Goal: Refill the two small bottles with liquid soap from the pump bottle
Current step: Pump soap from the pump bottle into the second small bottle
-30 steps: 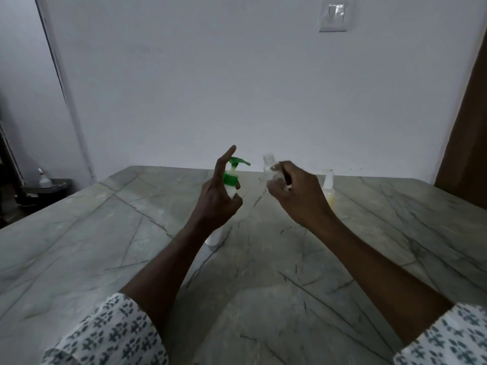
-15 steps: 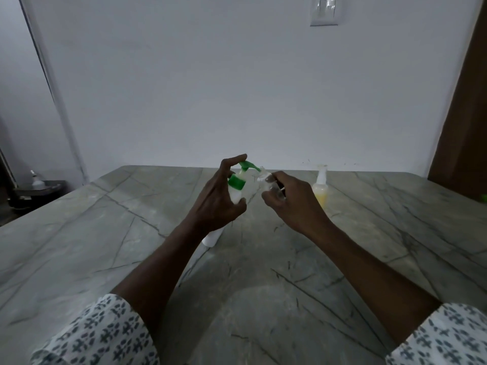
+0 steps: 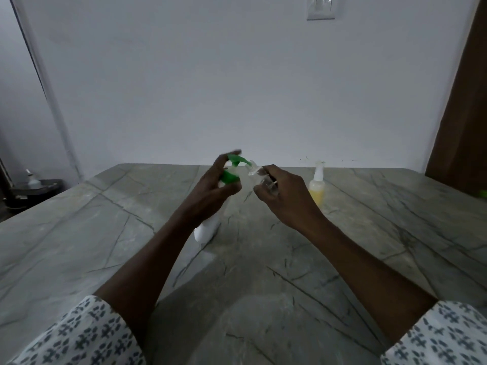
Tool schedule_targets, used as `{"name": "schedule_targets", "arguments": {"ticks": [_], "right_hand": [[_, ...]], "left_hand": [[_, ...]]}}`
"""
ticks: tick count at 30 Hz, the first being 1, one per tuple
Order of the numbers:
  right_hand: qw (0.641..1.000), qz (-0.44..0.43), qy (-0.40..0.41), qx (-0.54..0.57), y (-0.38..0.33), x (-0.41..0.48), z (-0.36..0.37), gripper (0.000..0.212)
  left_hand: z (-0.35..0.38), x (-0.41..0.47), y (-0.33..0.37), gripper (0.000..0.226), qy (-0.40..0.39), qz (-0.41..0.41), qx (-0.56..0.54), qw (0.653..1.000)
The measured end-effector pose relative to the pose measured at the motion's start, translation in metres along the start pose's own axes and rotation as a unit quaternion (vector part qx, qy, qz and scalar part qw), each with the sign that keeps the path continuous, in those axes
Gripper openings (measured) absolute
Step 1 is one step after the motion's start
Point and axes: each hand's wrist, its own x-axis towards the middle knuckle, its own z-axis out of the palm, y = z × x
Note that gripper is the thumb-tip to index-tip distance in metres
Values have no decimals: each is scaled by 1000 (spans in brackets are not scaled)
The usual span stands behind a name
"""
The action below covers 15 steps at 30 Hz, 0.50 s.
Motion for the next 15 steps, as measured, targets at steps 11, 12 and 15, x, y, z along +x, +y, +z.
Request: {"name": "schedule_targets", "arguments": {"ticks": [11,12,15], "right_hand": [[1000,-11,-6,12,-10,0,4,31],[1000,-14,-8,17,-13,0,5,30],[999,-15,-13,27,-19,1,8,29]], "left_hand": [[4,13,19,58,87,-101,-113,985],[2,14,20,54,85,-105,-135,982],[0,14,21,53,81,-114,-177,974]]}}
